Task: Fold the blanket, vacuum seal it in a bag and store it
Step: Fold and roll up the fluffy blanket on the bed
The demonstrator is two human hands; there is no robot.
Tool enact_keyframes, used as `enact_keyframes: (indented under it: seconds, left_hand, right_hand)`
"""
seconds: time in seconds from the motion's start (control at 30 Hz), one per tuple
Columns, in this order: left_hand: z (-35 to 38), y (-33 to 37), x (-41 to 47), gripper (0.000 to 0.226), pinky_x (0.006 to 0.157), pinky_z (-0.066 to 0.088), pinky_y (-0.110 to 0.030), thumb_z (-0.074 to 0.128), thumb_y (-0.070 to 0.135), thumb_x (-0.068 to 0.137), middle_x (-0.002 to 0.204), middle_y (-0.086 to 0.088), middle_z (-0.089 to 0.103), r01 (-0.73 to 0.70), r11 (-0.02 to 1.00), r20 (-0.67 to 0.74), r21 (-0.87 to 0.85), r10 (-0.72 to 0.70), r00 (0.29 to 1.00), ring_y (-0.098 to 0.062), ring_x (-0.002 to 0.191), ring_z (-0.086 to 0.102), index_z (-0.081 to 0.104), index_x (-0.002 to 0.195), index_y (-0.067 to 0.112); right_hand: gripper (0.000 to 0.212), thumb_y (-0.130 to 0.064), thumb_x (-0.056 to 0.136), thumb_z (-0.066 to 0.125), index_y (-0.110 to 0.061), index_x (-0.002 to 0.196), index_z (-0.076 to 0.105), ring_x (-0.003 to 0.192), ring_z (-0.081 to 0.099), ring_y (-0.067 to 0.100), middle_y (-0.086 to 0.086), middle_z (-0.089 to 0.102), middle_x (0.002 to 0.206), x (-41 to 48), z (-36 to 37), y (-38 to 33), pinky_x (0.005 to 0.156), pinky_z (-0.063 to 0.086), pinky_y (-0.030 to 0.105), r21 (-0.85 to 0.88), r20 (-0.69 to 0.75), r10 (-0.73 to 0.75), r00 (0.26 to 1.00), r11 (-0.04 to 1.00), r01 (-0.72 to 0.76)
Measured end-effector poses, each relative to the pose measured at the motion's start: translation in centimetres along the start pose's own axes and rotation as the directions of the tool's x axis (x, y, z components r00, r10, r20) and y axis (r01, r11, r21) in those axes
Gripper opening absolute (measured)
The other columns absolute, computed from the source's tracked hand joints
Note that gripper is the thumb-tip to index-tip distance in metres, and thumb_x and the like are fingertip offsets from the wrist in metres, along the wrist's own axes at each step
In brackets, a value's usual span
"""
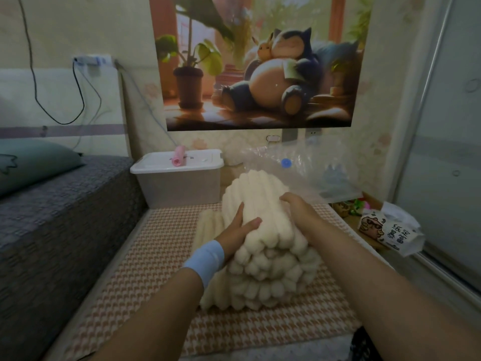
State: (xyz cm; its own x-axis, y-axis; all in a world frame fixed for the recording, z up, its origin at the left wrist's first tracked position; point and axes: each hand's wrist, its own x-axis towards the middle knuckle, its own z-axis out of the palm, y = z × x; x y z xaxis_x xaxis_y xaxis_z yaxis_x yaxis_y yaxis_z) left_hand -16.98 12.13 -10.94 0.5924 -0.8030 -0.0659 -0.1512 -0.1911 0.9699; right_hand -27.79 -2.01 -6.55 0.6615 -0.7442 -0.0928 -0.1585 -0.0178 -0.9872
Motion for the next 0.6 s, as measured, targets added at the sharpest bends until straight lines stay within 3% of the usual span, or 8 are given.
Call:
enact_keyframes:
  seconds: [0.07, 0.17, 0.23, 0.3, 0.4, 0.5, 0.57, 0.6]
  left_hand:
    - [-1.3, -1.0, -0.6, 0.084, 0.117, 0.022, -0.038, 0.059, 0.057, 0.084, 0.154, 0.002, 0.027, 0.001, 0.996, -0.049, -0.085, -0.005, 0.999, -0.023, 0.139, 0.031, 0.019, 0.152, 0.030]
    - [-5.0, -1.3, -2.1, 0.066, 0.110, 0.023, -0.026, 0.040, 0.056, 0.096, 0.149, 0.003, 0.034, 0.086, 0.983, 0.003, 0.160, -0.088, 0.996, -0.021, 0.140, 0.030, 0.025, 0.150, 0.021]
    - [-7.3, -1.5, -2.6, 0.069, 0.112, 0.021, -0.029, 0.033, 0.063, 0.094, 0.155, 0.000, 0.030, 0.157, 0.859, 0.035, 0.487, -0.199, 0.979, -0.022, 0.142, 0.029, 0.026, 0.151, 0.024]
    - [-9.0, -1.2, -2.8, 0.069, 0.113, 0.022, -0.032, 0.037, 0.060, 0.095, 0.156, -0.005, 0.029, 0.215, 0.684, -0.078, 0.697, -0.226, 0.971, -0.026, 0.141, 0.030, 0.025, 0.152, 0.023]
    - [-10.0, 1.5, -4.1, 0.080, 0.114, 0.022, -0.034, 0.055, 0.048, 0.093, 0.158, -0.008, 0.021, 0.211, 0.550, -0.230, 0.808, -0.035, 0.973, -0.028, 0.143, 0.025, 0.010, 0.154, 0.020]
    - [-9.5, 4.4, -3.5, 0.060, 0.116, 0.014, -0.032, 0.045, 0.035, 0.100, 0.159, -0.003, 0.019, 0.036, 0.567, -0.179, 0.823, 0.199, 0.964, -0.024, 0.145, 0.019, 0.017, 0.152, 0.026]
    - [-8.1, 4.5, -2.6, 0.054, 0.116, 0.009, -0.031, 0.036, 0.036, 0.102, 0.160, -0.001, 0.015, -0.017, 0.648, -0.116, 0.761, 0.163, 0.980, -0.023, 0.147, 0.013, 0.017, 0.153, 0.029]
    - [-7.2, 3.6, -2.5, 0.053, 0.116, 0.007, -0.030, 0.032, 0.035, 0.104, 0.160, -0.002, 0.013, -0.033, 0.649, -0.082, 0.760, 0.145, 0.986, -0.022, 0.147, 0.011, 0.016, 0.153, 0.025]
  right_hand:
    - [0.048, -0.048, 0.085, 0.058, -0.015, 0.119, 0.065, 0.109, 0.060, 0.025, 0.008, 0.064, 0.125, 0.0, 0.6, -0.1, 0.100, 0.046, 0.041, -0.071, 0.068, -0.083, 0.994, 0.994, 0.088]
    - [0.060, -0.059, 0.086, 0.052, -0.031, 0.138, 0.054, 0.129, 0.047, 0.026, 0.003, 0.049, 0.146, -0.6, 3.1, 0.6, 0.111, 0.036, 0.046, -0.509, 0.214, -0.220, 0.952, 0.806, 0.301]
    - [0.066, -0.069, 0.082, 0.046, -0.046, 0.143, 0.043, 0.139, 0.028, 0.030, 0.005, 0.032, 0.150, -0.9, 5.0, 1.4, 0.114, 0.025, 0.054, -0.731, 0.192, -0.219, 0.957, 0.619, 0.288]
    - [0.064, -0.068, 0.086, 0.041, -0.050, 0.146, 0.032, 0.147, 0.003, 0.029, 0.002, 0.008, 0.160, -0.9, 6.7, 1.9, 0.115, 0.008, 0.064, -0.791, 0.234, -0.255, 0.938, 0.512, 0.336]
    - [0.064, -0.064, 0.095, 0.032, -0.052, 0.152, 0.005, 0.151, -0.017, 0.022, -0.012, -0.019, 0.163, -0.9, 9.1, 2.7, 0.112, 0.000, 0.071, -0.776, 0.396, -0.198, 0.897, 0.451, 0.442]
    - [0.064, -0.056, 0.099, 0.035, -0.050, 0.153, 0.001, 0.151, -0.019, 0.023, -0.012, -0.018, 0.164, -0.3, 10.9, 2.8, 0.114, -0.002, 0.068, -0.734, 0.483, -0.104, 0.869, 0.493, 0.467]
    - [0.061, -0.043, 0.100, 0.043, -0.040, 0.155, 0.016, 0.152, -0.005, 0.028, -0.004, 0.003, 0.166, 0.1, 11.2, 2.2, 0.119, 0.005, 0.058, -0.586, 0.548, -0.131, 0.826, 0.645, 0.491]
    - [0.055, -0.031, 0.101, 0.047, -0.030, 0.153, 0.031, 0.151, 0.013, 0.028, 0.000, 0.022, 0.162, 0.3, 10.8, 2.0, 0.121, 0.015, 0.047, -0.443, 0.546, -0.180, 0.818, 0.767, 0.465]
